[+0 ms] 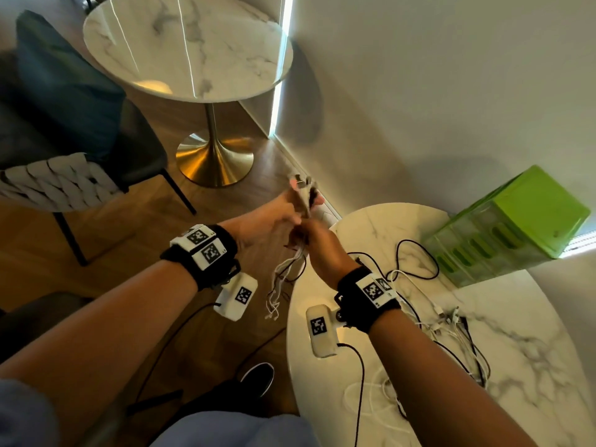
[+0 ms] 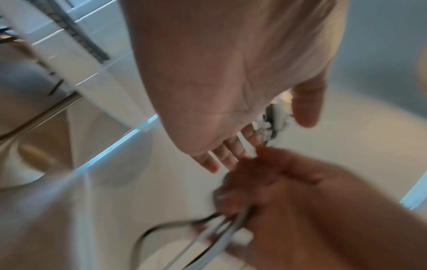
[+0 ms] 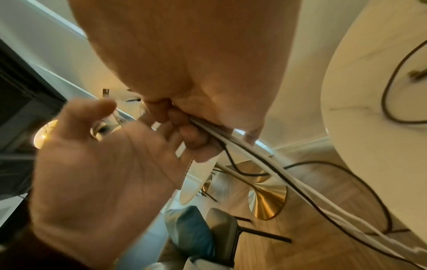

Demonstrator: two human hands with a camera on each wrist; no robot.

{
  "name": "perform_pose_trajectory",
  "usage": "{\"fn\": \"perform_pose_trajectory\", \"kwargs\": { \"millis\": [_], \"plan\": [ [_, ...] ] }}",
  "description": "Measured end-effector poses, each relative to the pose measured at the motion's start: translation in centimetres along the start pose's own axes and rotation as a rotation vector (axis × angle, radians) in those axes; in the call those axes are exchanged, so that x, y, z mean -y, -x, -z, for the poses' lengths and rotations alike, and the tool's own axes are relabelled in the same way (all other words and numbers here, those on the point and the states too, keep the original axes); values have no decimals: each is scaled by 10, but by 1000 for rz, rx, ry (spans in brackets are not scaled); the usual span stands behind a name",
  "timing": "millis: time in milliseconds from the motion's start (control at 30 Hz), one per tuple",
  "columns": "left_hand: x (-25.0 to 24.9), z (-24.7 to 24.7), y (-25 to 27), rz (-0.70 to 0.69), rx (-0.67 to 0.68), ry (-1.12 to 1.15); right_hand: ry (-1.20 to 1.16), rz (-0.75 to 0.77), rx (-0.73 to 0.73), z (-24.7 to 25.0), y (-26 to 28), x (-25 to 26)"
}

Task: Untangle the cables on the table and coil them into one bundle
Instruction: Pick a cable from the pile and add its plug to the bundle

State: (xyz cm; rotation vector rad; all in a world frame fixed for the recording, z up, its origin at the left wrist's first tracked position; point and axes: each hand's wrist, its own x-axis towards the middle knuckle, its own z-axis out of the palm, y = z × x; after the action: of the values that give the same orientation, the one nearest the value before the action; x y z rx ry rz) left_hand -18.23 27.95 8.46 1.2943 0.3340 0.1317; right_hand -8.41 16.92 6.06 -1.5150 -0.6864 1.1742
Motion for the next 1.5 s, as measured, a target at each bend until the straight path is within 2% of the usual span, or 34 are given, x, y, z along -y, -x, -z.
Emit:
{"fn": "perform_pose_trajectory", "kwargs": {
  "millis": [67,167,200,233,267,300,367,400,433,467,533,600,700,733,800,933,1033,1133,1300,1400,1500],
  "plan": [
    [26,-3,-2,91,75,-84,-208,-26,-47,10,12,6],
    [69,-15,-5,299,336,-492,-327,-19,37,16,36,21],
    [74,-17,-5,294,356,-584,-312,-15,52,16,42,22],
    [75,-18,-11,261,320,-633,-256,0,54,16,48,23],
    [74,-15,-15,197,219,-710,-158,27,47,17,52,22],
    [73,-9,-23,102,51,-844,-53,52,31,19,57,19],
    [75,8,-38,-123,-359,-1017,41,100,21,21,64,15],
    [76,14,-42,-166,-480,-994,14,104,18,22,69,15],
    [77,19,-44,-172,-532,-917,-25,118,15,21,73,17],
    [79,19,-44,-129,-506,-861,-54,151,4,23,77,17],
    [89,14,-41,21,-343,-903,-82,193,-54,27,79,17],
    [102,5,-37,188,-93,-1028,-171,173,-152,37,79,15],
    [115,-17,-29,392,279,-1044,-313,97,-247,57,80,5],
    [113,-25,-28,427,390,-1019,-318,76,-286,66,82,-2],
    [107,-37,-29,415,489,-896,-266,43,-348,81,88,-11],
    [81,-75,-45,144,367,-609,-144,-13,-346,107,107,-22],
    [61,-119,-63,-17,358,-440,-38,-53,-311,119,125,-23],
    [52,-164,-86,18,339,-401,53,-63,-291,128,138,-26],
    [63,-202,-120,93,338,-476,128,-61,-309,154,144,-43],
    [67,-213,-135,56,227,-552,186,-59,-281,178,141,-46],
    [74,-215,-155,56,15,-499,217,-160,-320,213,131,-62]
  ]
}}
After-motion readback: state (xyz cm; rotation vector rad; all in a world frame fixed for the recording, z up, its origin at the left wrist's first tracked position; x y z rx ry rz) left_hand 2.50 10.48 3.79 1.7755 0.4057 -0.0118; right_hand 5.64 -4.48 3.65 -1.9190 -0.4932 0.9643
